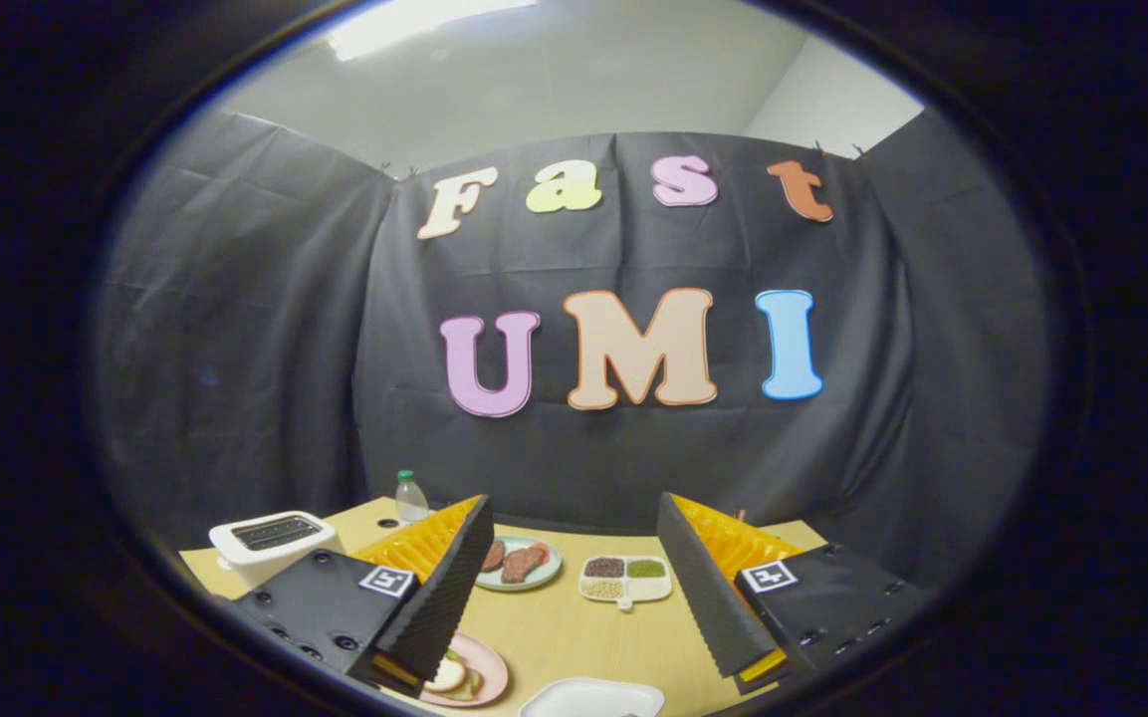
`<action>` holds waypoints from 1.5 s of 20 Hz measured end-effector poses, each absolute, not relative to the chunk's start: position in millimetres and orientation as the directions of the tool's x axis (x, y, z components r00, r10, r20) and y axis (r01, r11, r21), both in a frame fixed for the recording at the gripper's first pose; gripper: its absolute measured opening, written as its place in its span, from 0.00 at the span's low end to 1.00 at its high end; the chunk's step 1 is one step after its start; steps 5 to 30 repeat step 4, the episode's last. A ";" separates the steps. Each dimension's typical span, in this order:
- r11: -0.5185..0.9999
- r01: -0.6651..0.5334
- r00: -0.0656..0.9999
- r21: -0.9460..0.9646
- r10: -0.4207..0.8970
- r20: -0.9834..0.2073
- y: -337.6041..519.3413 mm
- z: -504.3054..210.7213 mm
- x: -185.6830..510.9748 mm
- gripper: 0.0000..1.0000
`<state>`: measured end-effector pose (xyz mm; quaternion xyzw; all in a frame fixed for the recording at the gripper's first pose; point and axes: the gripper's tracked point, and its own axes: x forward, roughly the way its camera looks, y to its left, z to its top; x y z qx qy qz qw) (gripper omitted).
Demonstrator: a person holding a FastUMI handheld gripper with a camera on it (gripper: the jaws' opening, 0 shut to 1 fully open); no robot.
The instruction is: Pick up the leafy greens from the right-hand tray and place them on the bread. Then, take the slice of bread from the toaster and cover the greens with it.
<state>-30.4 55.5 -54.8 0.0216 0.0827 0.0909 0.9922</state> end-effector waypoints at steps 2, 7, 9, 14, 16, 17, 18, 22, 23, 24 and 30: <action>0.985 -0.165 0.975 0.054 0.171 -0.139 52.7 -46.5 -27.0 1.00; 0.986 -0.156 0.979 0.058 0.162 -0.122 49.1 -38.0 -25.1 1.00; 0.986 -0.156 0.979 0.058 0.162 -0.122 49.1 -38.0 -25.1 1.00; 0.986 -0.156 0.979 0.058 0.162 -0.122 49.1 -38.0 -25.1 1.00; 0.986 -0.156 0.979 0.058 0.162 -0.122 49.1 -38.0 -25.1 1.00; 0.986 -0.156 0.979 0.058 0.162 -0.122 49.1 -38.0 -25.1 1.00; 0.986 -0.156 0.979 0.058 0.162 -0.122 49.1 -38.0 -25.1 1.00; 0.986 -0.156 0.979 0.058 0.162 -0.122 49.1 -38.0 -25.1 1.00; 0.986 -0.156 0.979 0.058 0.162 -0.122 49.1 -38.0 -25.1 1.00; 0.986 -0.156 0.979 0.058 0.162 -0.122 49.1 -38.0 -25.1 1.00; 0.986 -0.156 0.979 0.058 0.162 -0.122 49.1 -38.0 -25.1 1.00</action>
